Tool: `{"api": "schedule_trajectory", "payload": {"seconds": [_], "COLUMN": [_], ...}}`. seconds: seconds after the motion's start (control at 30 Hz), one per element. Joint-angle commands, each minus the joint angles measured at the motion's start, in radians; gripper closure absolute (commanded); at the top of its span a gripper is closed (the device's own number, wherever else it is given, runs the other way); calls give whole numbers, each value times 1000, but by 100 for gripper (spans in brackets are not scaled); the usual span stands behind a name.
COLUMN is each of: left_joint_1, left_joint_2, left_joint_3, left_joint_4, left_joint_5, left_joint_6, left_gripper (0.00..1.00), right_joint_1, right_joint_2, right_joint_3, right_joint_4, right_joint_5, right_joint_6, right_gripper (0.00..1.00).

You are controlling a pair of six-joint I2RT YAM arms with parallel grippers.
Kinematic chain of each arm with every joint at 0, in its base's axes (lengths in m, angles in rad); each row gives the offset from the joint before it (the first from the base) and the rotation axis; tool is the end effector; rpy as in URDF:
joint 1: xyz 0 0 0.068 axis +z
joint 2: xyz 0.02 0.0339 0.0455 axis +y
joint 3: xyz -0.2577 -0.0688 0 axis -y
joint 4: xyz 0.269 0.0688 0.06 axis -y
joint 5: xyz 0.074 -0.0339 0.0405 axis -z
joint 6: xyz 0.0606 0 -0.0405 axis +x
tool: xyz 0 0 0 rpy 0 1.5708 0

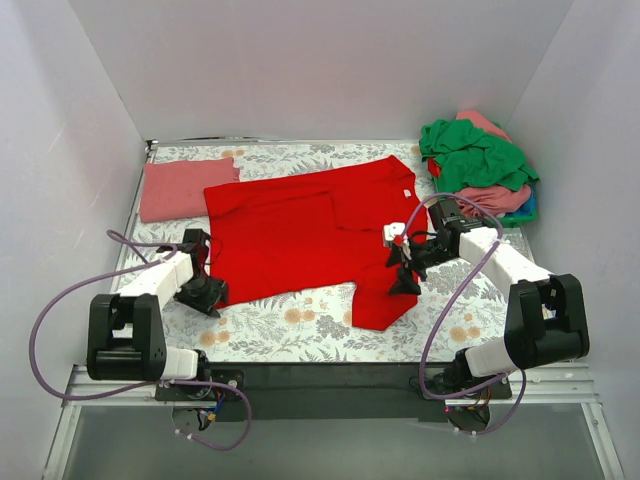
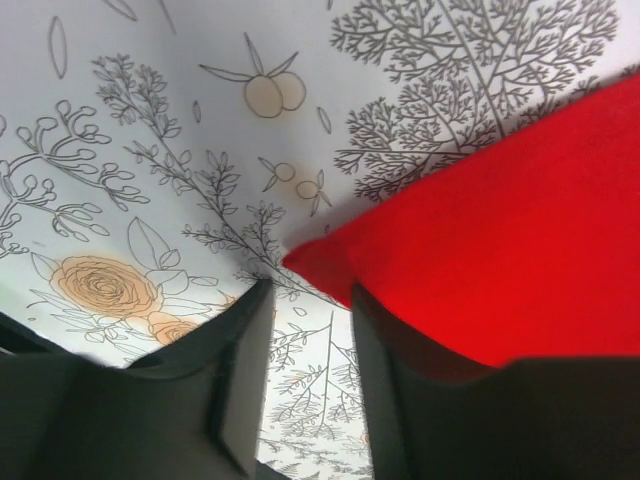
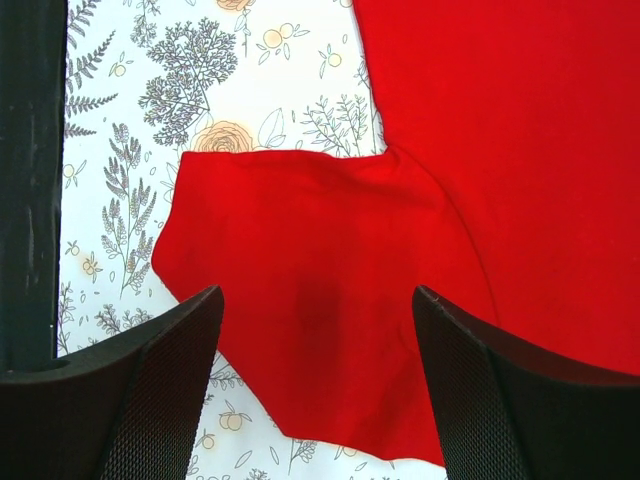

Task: Fold and stack the t-shirts
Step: Fold the tshirt

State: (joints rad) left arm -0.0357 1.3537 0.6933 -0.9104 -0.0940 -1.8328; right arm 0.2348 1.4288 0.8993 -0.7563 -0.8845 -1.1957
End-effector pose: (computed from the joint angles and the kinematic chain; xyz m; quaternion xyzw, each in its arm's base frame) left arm 0.2138 -0.0019 0.1132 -0.7816 0.6221 0.0279 0.0378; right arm 0.2591 0.1102 0.1767 -0.6326 0.6355 0.3164 0.3096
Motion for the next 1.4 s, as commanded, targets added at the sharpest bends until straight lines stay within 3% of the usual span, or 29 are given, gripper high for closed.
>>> {"api": "schedule_trajectory", "payload": {"seconds": [0.0, 0.1, 0.37, 0.47, 0.7, 0.93, 1.07, 1.17, 1.23, 1.27, 1.3, 1.37], "left_joint_1": [-3, -3, -3, -3, -3, -3, -3, -3, -3, -3, -3, -3], "left_joint_2": [34, 65, 12, -19, -51, -54, -53, -59, -62, -65, -67, -68], "left_joint_3": [2, 0, -17, -15, -26, -48, -38, -35, -37, -38, -40, -41], "left_joint_4": [53, 53, 94, 108, 134, 162, 162, 163, 165, 165, 166, 169], "left_joint_5": [-55, -79, -85, -72, -41, -6, 4, 3, 8, 11, 13, 20], "left_joint_6": [-13, -6, 41, 58, 67, 75, 79, 78, 81, 79, 81, 81], "left_gripper": [68, 84, 99, 100, 100, 100, 100, 100, 100, 100, 100, 100], "right_joint_1": [-14, -18, -15, 9, 317, 382, 394, 413, 425, 425, 426, 426], "right_joint_2": [4, -1, -88, -111, -154, -137, -117, -97, -87, -90, -99, -113], "right_joint_3": [16, 10, -39, -46, -152, -218, -249, -263, -258, -247, -237, -185], "right_joint_4": [5, 3, -98, -190, -121, 49, 150, 176, 172, 169, 151, 131], "right_joint_5": [-8, -4, 13, 58, 238, 447, 489, 518, 544, 547, 552, 553], "right_joint_6": [7, 4, -137, -215, -104, 18, 73, 94, 113, 113, 107, 94], "right_gripper": [18, 18, 18, 19, 27, 34, 38, 54, 76, 79, 90, 99]}}
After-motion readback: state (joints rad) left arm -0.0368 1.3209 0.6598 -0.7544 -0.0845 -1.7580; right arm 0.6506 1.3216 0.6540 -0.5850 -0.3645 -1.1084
